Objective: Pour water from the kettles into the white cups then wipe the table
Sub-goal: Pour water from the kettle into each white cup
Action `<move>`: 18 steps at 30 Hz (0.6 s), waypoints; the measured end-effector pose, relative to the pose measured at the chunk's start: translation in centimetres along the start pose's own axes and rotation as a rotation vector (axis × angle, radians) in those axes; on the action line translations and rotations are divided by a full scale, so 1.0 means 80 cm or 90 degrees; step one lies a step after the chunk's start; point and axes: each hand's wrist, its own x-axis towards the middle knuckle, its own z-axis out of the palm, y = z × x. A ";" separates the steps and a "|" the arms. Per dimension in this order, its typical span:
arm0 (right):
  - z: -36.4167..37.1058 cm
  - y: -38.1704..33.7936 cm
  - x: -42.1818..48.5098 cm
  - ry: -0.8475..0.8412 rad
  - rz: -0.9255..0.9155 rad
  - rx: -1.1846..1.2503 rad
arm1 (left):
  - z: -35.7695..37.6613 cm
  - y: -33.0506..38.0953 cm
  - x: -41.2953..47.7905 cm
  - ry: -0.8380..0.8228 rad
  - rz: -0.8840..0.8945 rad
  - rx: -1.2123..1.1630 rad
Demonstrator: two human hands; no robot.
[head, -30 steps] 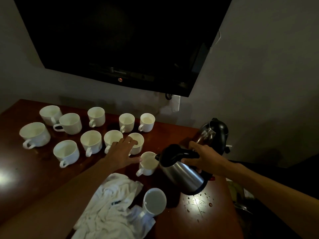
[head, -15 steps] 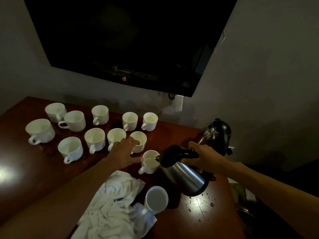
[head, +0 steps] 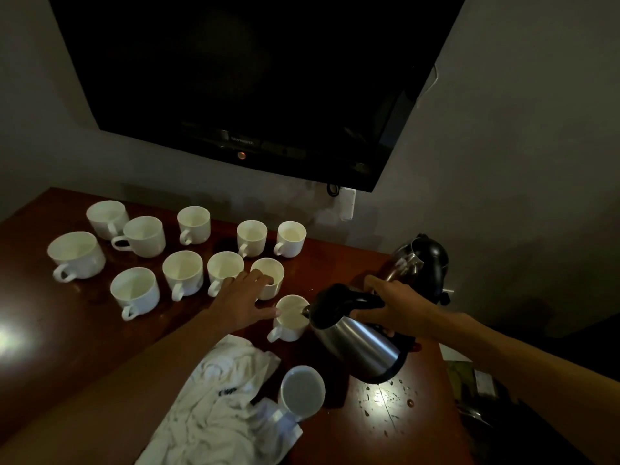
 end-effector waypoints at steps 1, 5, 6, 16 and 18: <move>0.000 0.002 0.001 0.001 -0.001 -0.004 | 0.000 0.000 0.001 0.001 0.000 -0.002; 0.001 0.004 0.002 -0.005 0.003 0.009 | 0.001 0.000 0.003 -0.004 0.002 0.002; 0.001 0.004 0.002 -0.006 0.001 0.008 | 0.001 0.000 0.002 -0.006 0.001 0.001; -0.005 -0.004 0.006 -0.007 0.008 0.001 | 0.005 -0.002 0.006 -0.016 0.000 0.010; -0.005 -0.003 0.007 -0.008 0.001 0.000 | 0.003 -0.002 0.007 -0.019 -0.002 0.008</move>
